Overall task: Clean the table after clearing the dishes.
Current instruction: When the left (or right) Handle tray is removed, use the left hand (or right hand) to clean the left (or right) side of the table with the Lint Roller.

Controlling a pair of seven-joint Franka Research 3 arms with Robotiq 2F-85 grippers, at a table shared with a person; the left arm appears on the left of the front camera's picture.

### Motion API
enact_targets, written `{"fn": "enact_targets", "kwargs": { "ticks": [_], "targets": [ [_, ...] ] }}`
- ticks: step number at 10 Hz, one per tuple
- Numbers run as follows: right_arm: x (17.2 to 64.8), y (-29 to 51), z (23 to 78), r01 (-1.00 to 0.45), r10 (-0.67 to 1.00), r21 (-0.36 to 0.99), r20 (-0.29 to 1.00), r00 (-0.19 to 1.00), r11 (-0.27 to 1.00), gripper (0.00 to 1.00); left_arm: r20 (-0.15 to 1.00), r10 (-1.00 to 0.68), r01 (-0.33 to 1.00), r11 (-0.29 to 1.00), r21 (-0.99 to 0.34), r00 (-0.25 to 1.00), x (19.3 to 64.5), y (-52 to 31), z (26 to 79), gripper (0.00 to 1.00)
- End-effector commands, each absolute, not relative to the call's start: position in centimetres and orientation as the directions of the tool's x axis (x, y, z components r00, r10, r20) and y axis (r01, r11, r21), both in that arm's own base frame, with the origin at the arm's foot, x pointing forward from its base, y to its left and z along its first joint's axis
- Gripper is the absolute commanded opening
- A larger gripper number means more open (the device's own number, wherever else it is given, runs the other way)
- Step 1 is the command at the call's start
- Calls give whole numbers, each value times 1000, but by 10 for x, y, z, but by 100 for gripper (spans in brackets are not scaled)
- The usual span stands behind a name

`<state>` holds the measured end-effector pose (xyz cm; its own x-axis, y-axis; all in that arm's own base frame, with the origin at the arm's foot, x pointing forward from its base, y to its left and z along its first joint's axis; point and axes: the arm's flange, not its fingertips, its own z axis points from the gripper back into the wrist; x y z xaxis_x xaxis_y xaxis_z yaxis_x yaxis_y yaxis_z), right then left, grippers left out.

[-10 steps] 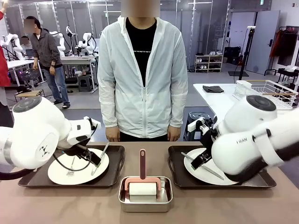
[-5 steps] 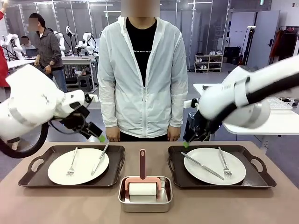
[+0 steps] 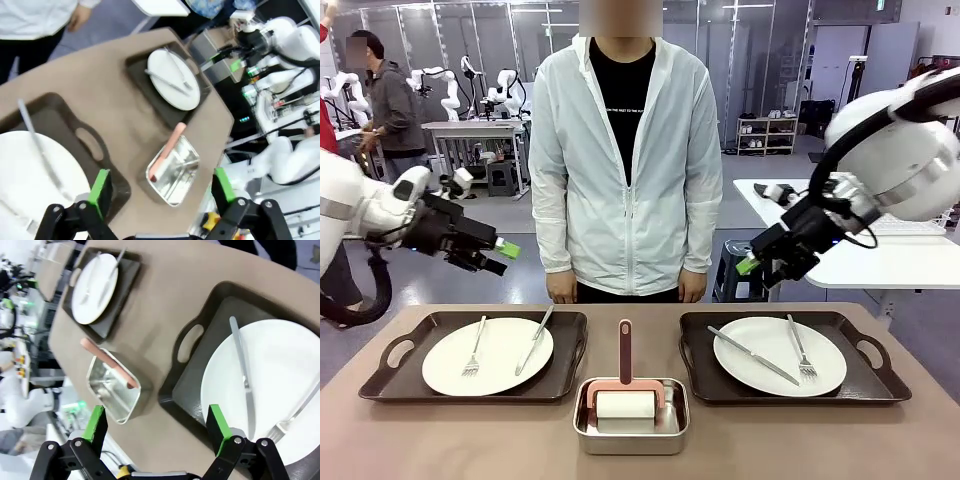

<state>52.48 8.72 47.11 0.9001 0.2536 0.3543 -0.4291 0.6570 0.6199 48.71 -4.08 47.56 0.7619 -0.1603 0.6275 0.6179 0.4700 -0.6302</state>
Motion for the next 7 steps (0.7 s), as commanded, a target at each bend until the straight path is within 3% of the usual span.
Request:
{"fn": "enact_targets", "kwargs": {
  "ticks": [1, 2, 7],
  "targets": [
    [525, 47, 469, -351, 141, 759, 330, 934, 548, 100, 610, -51, 582, 371, -723, 790, 488, -13, 461, 100],
    [525, 25, 470, -305, 72, 808, 313, 947, 504, 100, 588, 38, 543, 340, -768, 808, 481, 8, 459, 100],
    [514, -128, 479, -157, -203, 908, 250, 947, 388, 100, 507, 151, 428, 369, -825, 849, 406, 164, 475, 100]
  ]
}}
